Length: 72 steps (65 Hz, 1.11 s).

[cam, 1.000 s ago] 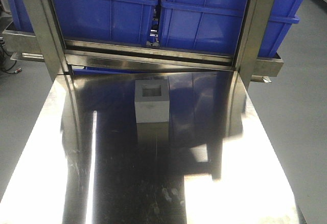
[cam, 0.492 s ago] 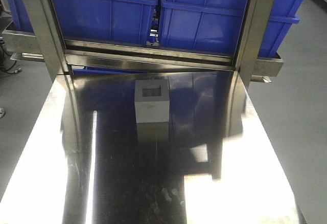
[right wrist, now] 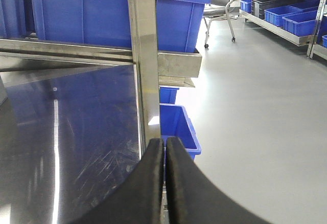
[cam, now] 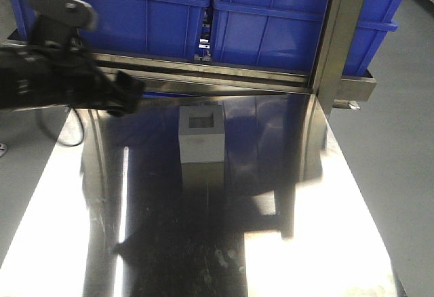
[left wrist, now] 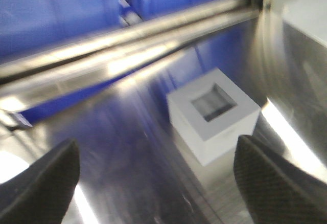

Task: Sort gray base to blue bin
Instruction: 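Reach the left gripper forward and down over the gray block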

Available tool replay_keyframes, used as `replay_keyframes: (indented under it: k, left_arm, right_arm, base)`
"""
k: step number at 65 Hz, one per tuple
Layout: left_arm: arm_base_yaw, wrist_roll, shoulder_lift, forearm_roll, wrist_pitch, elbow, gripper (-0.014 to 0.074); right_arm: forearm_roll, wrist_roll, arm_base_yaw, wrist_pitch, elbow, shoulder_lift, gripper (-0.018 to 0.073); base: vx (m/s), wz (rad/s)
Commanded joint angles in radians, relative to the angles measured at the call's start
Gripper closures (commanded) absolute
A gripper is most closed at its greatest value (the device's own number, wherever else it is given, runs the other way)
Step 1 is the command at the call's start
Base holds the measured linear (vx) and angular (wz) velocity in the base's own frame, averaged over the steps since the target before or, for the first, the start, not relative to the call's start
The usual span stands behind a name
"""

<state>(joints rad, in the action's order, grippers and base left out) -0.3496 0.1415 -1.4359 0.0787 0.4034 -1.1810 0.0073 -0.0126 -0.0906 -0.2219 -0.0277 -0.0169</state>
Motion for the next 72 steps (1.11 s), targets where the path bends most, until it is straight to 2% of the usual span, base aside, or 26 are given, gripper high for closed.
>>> replay_keyframes:
  k: [1, 7, 20, 27, 39, 58, 72]
  left_arm:
    - [-0.023, -0.050, -0.087, 0.022, 0.000, -0.124, 0.0004]
    - [-0.026, -0.079, -0.188, 0.051, 0.038, -0.220, 0.0004]
    - [-0.025, -0.080, -0.392, 0.150, 0.125, -0.426, 0.0004]
    - [-0.025, -0.082, -0.485, 0.151, 0.153, -0.520, 0.0004]
    - [-0.025, -0.133, -0.604, 0.148, 0.201, -0.644, 0.0004]
    - [-0.025, -0.182, -0.692, 0.139, 0.221, -0.708, 0.0004]
    - [-0.025, -0.184, -0.722, 0.138, 0.223, -0.708, 0.0004]
  right_arm:
    - [-0.007, 0.013, 0.000, 0.075, -0.002, -0.002, 0.0564]
    - [-0.007, 0.013, 0.000, 0.075, -0.002, -0.002, 0.0564]
    - [-0.007, 0.013, 0.000, 0.075, -0.002, -0.002, 0.0564]
    - [-0.007, 0.013, 0.000, 0.075, -0.002, -0.002, 0.0564]
    - [-0.007, 0.013, 0.000, 0.075, -0.002, -0.002, 0.0564]
    - [-0.007, 0.013, 0.000, 0.075, -0.002, -0.002, 0.0564]
    - [-0.007, 0.013, 0.000, 0.075, -0.002, -0.002, 0.0564]
  base:
    - [0.00, 0.00]
    - [0.00, 0.00]
    - [0.00, 0.00]
    - [0.00, 0.00]
    - [0.00, 0.00]
    - [0.00, 0.00]
    - [0.00, 0.00]
